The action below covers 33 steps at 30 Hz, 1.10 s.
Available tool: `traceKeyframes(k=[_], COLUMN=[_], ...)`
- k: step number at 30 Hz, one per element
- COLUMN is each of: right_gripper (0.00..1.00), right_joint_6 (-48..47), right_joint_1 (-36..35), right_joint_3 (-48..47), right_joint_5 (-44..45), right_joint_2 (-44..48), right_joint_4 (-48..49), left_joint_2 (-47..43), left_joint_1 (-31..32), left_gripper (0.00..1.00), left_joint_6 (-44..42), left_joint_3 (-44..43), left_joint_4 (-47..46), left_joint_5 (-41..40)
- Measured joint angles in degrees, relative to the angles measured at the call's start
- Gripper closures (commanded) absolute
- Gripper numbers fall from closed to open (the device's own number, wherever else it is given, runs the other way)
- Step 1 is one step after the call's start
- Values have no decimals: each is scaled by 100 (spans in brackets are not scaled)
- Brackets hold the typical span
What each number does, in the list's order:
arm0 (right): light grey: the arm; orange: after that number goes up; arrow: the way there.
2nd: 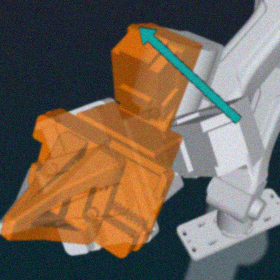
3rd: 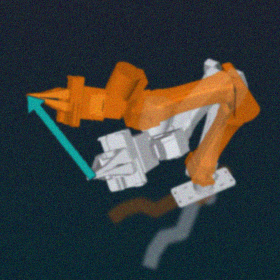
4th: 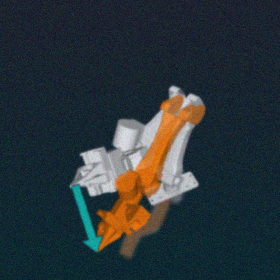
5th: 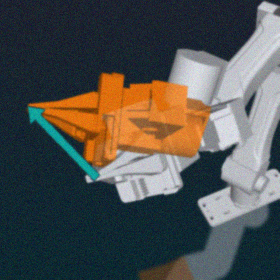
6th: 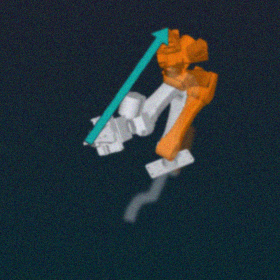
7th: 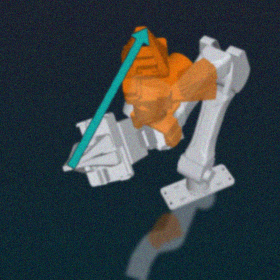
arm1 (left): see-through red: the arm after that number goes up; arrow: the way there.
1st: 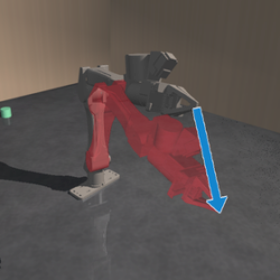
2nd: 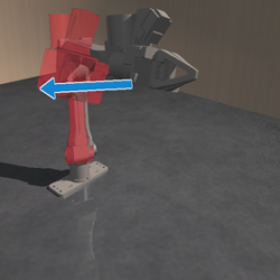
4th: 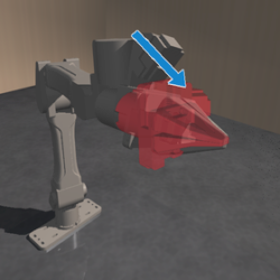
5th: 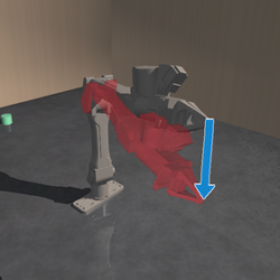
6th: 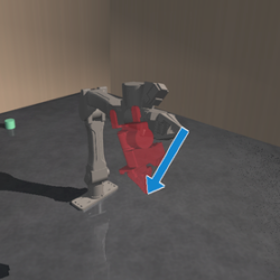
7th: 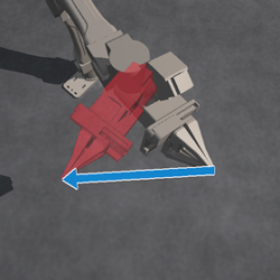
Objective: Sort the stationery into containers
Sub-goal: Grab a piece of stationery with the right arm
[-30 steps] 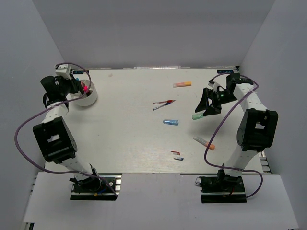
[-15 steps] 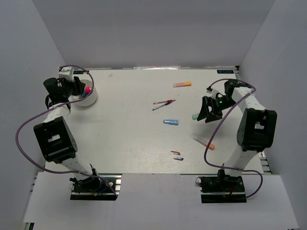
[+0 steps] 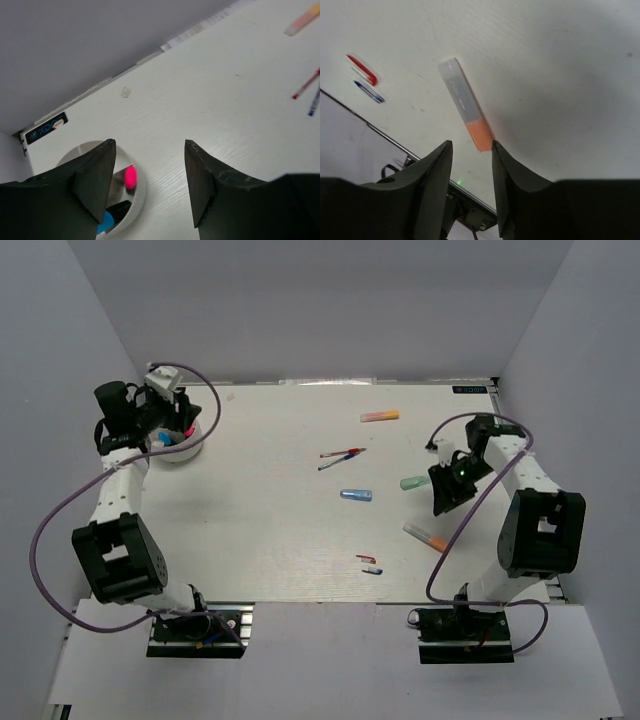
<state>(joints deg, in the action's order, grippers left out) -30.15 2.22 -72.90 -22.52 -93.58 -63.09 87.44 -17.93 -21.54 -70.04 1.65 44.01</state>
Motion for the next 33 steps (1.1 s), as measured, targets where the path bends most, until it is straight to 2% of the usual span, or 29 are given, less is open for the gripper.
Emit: traceKeyframes(k=[3, 4, 7, 12, 24, 29, 32, 33], right_gripper=[47, 41, 37, 36, 30, 33, 39, 46], right_joint_6=[-201, -243, -256, -13, 374, 433, 433, 435], right_joint_1=[-245, -374, -752, -1189, -2028, -2249, -2299, -2310], right_joint_3=[671, 870, 1123, 1093, 1191, 1392, 1519, 1532], right_joint_5=[358, 446, 621, 933, 1705, 1853, 1906, 1943], right_joint_2=[229, 295, 367, 293, -37, -223, -352, -354], right_joint_4=[57, 61, 85, 566, 1467, 1676, 1746, 1753], left_joint_2=[-415, -544, -828, -1147, -1298, -1331, -1329, -1329], left_joint_1=[299, 407, 667, 920, 1196, 1327, 1445, 1508], left_gripper=[31, 31, 30, 30, 29, 29, 29, 29], left_joint_6=[-437, -551, -778, -977, -1038, -1010, -1045, -1071], left_joint_3=[179, 264, 487, 859, 964, 1073, 1027, 1014], left_joint_4=[391, 492, 765, 949, 1019, 1043, 1187, 1215], left_joint_5=[90, 114, 175, 186, 136, 101, 70, 48])
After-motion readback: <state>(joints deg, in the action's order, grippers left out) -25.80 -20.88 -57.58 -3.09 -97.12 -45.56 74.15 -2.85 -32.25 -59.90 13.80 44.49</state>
